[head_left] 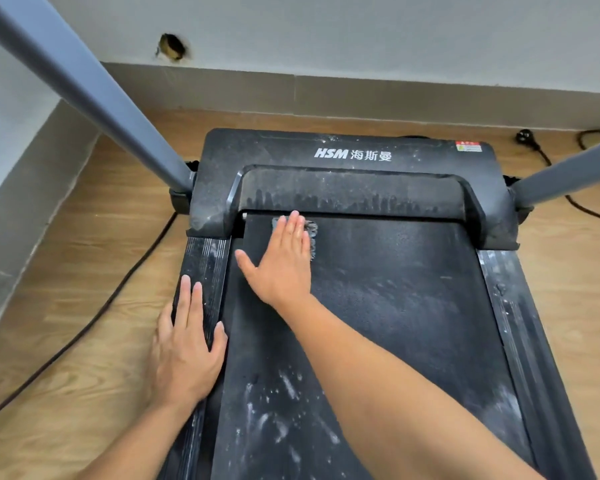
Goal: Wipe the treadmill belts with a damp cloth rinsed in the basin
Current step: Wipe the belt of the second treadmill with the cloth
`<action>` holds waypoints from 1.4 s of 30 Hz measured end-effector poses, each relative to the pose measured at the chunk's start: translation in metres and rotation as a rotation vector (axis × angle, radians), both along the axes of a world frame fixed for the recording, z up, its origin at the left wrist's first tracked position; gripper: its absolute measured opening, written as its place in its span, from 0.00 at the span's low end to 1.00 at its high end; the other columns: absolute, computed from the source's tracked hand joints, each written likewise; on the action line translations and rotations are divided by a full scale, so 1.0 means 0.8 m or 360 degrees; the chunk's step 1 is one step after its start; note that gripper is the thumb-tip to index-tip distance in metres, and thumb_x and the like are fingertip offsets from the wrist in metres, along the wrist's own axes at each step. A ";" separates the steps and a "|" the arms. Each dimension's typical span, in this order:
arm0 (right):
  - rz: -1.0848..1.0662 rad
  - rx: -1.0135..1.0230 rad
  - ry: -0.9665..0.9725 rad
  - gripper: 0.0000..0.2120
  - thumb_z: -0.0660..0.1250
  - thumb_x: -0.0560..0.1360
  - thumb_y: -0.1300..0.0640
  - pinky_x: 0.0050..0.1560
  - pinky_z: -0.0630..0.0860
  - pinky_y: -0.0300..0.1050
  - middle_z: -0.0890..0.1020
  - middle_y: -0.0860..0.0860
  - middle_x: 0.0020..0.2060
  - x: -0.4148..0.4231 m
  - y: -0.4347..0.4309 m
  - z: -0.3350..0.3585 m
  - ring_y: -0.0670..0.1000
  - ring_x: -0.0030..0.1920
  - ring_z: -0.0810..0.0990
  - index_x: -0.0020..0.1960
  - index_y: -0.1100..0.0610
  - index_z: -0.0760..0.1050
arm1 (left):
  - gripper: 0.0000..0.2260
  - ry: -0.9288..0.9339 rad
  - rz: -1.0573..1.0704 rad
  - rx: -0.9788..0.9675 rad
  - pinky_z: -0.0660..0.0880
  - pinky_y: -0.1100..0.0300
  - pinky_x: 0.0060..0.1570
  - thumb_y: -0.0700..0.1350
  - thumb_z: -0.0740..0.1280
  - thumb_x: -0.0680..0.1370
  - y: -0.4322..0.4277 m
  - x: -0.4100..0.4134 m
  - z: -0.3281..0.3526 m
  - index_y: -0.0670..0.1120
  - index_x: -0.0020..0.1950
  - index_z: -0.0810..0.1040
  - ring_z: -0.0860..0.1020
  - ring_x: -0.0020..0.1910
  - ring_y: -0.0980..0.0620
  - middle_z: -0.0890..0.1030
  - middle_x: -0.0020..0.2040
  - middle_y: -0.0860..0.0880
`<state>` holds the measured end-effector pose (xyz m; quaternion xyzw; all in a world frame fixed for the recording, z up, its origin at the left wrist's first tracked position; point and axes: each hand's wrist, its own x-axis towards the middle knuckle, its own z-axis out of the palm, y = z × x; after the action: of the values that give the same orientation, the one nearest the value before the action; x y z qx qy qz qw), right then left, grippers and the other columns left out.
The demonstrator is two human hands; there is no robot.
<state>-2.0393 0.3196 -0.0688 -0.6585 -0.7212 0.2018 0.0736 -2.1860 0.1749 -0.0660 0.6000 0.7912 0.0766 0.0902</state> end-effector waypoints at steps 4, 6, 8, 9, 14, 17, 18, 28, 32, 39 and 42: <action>0.0414 0.0095 -0.0123 0.46 0.47 0.82 0.29 0.83 0.37 0.55 0.37 0.58 0.84 -0.002 -0.001 0.005 0.56 0.83 0.32 0.85 0.61 0.40 | 0.36 -0.0021 -0.0026 0.0010 0.74 0.39 0.68 0.59 0.56 0.79 0.001 -0.001 0.002 0.47 0.86 0.57 0.65 0.78 0.40 0.45 0.87 0.56; 0.0565 0.0124 -0.0192 0.44 0.47 0.83 0.31 0.84 0.39 0.55 0.38 0.58 0.84 0.019 -0.002 0.003 0.55 0.83 0.33 0.85 0.61 0.39 | 0.36 -0.0020 -0.0017 0.0021 0.74 0.39 0.67 0.58 0.57 0.78 0.002 0.000 0.002 0.46 0.85 0.59 0.65 0.77 0.40 0.47 0.87 0.56; 0.0704 0.0068 -0.0290 0.45 0.46 0.83 0.30 0.84 0.42 0.54 0.39 0.57 0.84 0.034 -0.002 0.000 0.54 0.84 0.35 0.85 0.61 0.38 | 0.35 -0.0023 -0.0026 0.0031 0.75 0.38 0.66 0.57 0.59 0.79 0.002 -0.001 0.000 0.46 0.85 0.60 0.66 0.76 0.40 0.49 0.87 0.55; 0.0748 0.0062 -0.0347 0.46 0.46 0.83 0.29 0.84 0.42 0.54 0.40 0.57 0.84 0.038 -0.001 0.002 0.54 0.84 0.36 0.85 0.61 0.38 | 0.34 -0.0024 -0.0037 0.0028 0.74 0.38 0.66 0.56 0.60 0.80 0.002 -0.002 -0.002 0.46 0.85 0.60 0.66 0.76 0.40 0.49 0.87 0.55; 0.0540 -0.0071 -0.0457 0.52 0.42 0.78 0.23 0.84 0.41 0.54 0.38 0.59 0.84 0.098 0.016 0.020 0.56 0.84 0.35 0.84 0.63 0.36 | 0.35 -0.0044 -0.0050 0.0033 0.74 0.35 0.65 0.57 0.59 0.79 0.001 -0.003 -0.006 0.47 0.85 0.60 0.66 0.75 0.38 0.51 0.87 0.56; 0.0313 -0.0080 -0.0528 0.56 0.42 0.76 0.20 0.84 0.43 0.55 0.39 0.60 0.84 0.189 0.008 0.016 0.57 0.84 0.36 0.84 0.63 0.37 | 0.34 -0.0054 -0.0021 0.0033 0.75 0.34 0.64 0.53 0.68 0.81 0.000 -0.004 -0.011 0.47 0.84 0.61 0.68 0.74 0.37 0.52 0.86 0.55; 0.0192 -0.0079 -0.0531 0.56 0.42 0.75 0.20 0.84 0.43 0.55 0.40 0.60 0.84 0.225 0.006 0.014 0.58 0.84 0.37 0.84 0.63 0.38 | 0.34 -0.0057 -0.0011 0.0040 0.75 0.34 0.64 0.52 0.69 0.80 0.000 -0.004 -0.011 0.47 0.84 0.61 0.68 0.73 0.37 0.52 0.86 0.55; -0.0895 -0.0223 -0.0122 0.58 0.54 0.77 0.23 0.83 0.40 0.56 0.42 0.65 0.83 0.257 0.023 0.018 0.61 0.84 0.39 0.83 0.68 0.40 | 0.35 -0.0059 -0.0029 0.0043 0.74 0.35 0.66 0.52 0.68 0.80 0.000 -0.002 -0.011 0.46 0.85 0.60 0.66 0.76 0.35 0.50 0.87 0.53; -0.0775 -0.0235 0.0034 0.60 0.56 0.75 0.23 0.82 0.37 0.56 0.39 0.65 0.83 0.137 0.035 0.022 0.61 0.83 0.35 0.83 0.68 0.37 | 0.35 -0.0054 -0.0058 0.0028 0.75 0.36 0.65 0.52 0.69 0.80 0.002 -0.003 -0.014 0.44 0.84 0.60 0.67 0.76 0.35 0.51 0.87 0.51; -0.0548 -0.0224 0.0354 0.57 0.52 0.77 0.24 0.82 0.33 0.55 0.34 0.63 0.82 -0.035 0.019 0.025 0.58 0.82 0.29 0.82 0.66 0.34 | 0.35 -0.0090 -0.0019 0.0064 0.72 0.36 0.67 0.51 0.67 0.81 0.002 -0.004 -0.019 0.47 0.85 0.59 0.65 0.76 0.36 0.50 0.87 0.54; 0.0038 -0.0085 0.0162 0.54 0.49 0.78 0.24 0.83 0.36 0.55 0.36 0.58 0.83 -0.039 -0.014 0.009 0.54 0.83 0.31 0.84 0.62 0.37 | 0.34 -0.0074 -0.0023 0.0044 0.71 0.36 0.69 0.52 0.65 0.82 0.002 -0.005 -0.019 0.47 0.85 0.58 0.64 0.76 0.36 0.49 0.87 0.54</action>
<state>-2.0706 0.3085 -0.0620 -0.6404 -0.7188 0.2552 0.0902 -2.1901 0.1765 -0.0813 0.6049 0.7834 0.1008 0.1008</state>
